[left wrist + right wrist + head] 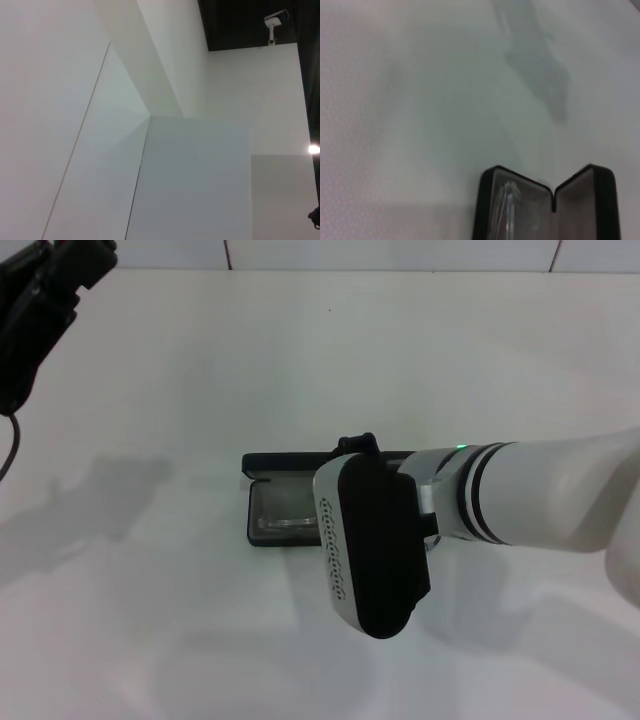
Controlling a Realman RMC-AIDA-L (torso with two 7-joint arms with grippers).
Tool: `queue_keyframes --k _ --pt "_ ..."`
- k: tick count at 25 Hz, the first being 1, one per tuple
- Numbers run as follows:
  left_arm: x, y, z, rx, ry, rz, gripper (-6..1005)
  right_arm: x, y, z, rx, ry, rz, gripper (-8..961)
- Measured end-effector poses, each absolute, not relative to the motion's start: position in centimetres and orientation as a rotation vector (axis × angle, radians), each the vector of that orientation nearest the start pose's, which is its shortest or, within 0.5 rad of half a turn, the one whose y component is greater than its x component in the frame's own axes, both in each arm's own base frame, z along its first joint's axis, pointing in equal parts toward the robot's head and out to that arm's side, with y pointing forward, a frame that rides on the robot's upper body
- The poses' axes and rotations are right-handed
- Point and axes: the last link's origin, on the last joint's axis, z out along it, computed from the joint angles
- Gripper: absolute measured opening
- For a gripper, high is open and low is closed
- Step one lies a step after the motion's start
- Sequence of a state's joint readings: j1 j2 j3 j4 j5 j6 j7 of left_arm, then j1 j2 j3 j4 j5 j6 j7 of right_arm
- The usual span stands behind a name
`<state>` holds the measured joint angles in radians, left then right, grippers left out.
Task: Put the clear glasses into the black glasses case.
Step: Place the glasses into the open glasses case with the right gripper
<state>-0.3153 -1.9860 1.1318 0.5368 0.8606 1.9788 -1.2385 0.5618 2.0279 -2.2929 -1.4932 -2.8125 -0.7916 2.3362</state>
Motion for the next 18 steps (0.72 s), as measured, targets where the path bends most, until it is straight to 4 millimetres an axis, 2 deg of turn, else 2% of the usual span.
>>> queue_keyframes --k 18 --pt "-23.51 26.23 7.91 -2.23 -0.264 -1.817 133 8.47 29.16 -12.41 -2.586 -0.718 -0.344 242"
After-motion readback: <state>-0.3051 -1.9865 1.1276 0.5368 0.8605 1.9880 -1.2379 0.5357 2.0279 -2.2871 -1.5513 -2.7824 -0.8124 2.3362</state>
